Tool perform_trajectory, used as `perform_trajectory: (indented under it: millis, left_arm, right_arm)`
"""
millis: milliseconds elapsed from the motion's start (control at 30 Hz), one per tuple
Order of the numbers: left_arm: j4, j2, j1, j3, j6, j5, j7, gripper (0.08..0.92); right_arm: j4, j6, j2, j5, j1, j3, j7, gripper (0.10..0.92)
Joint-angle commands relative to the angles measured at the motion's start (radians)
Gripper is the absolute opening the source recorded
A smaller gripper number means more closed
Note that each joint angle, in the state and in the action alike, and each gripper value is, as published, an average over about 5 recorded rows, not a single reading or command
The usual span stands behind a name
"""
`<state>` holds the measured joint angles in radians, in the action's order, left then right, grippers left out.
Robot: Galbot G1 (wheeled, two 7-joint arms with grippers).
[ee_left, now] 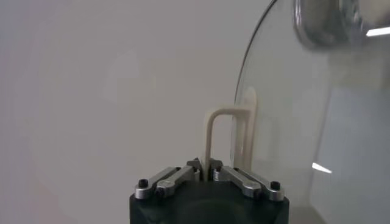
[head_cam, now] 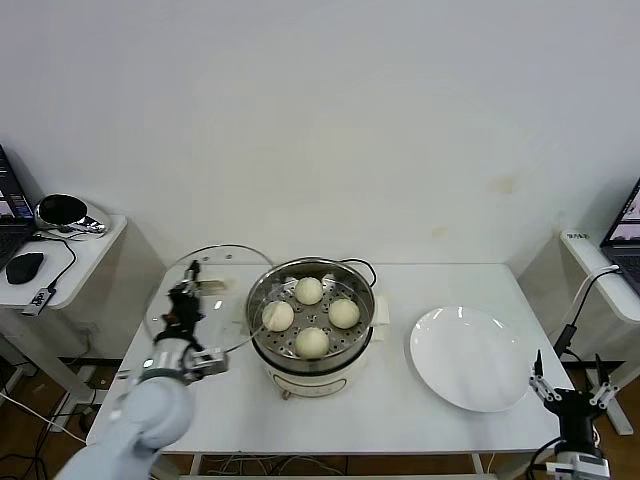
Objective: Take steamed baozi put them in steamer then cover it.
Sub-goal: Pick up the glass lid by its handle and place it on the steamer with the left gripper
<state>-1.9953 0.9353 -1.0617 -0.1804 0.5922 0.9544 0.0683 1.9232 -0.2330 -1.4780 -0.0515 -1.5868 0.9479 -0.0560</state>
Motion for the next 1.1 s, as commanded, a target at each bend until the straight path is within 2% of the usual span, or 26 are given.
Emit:
perform_trajectory:
  millis: [33, 300, 500, 1100]
  left_arm:
    - [0.074, 0.223, 0.247, 0.298, 0.103, 0.239, 0.162, 0.150]
    - [0.126, 0.325, 0.250, 0.335, 0.108, 0.320, 0.209, 0.150]
    - [0.159, 0.369, 0.256, 0.344, 0.106, 0.352, 0.219, 0.150]
    - [0.224, 0.389, 0.231, 0.337, 0.091, 0.358, 0.211, 0.150]
  right_arm:
    - [-0.009, 0.009, -0.025, -0.063, 0.020, -0.019, -0.026, 0.823]
    - [-0.015, -0.003, -0.029, -0.064, 0.018, -0.020, -0.027, 0.823]
    - [-0.010, -0.009, -0.034, -0.066, 0.012, -0.021, -0.026, 0.823]
    - [-0.016, -0.019, -0.028, -0.060, 0.004, -0.020, -0.025, 0.823]
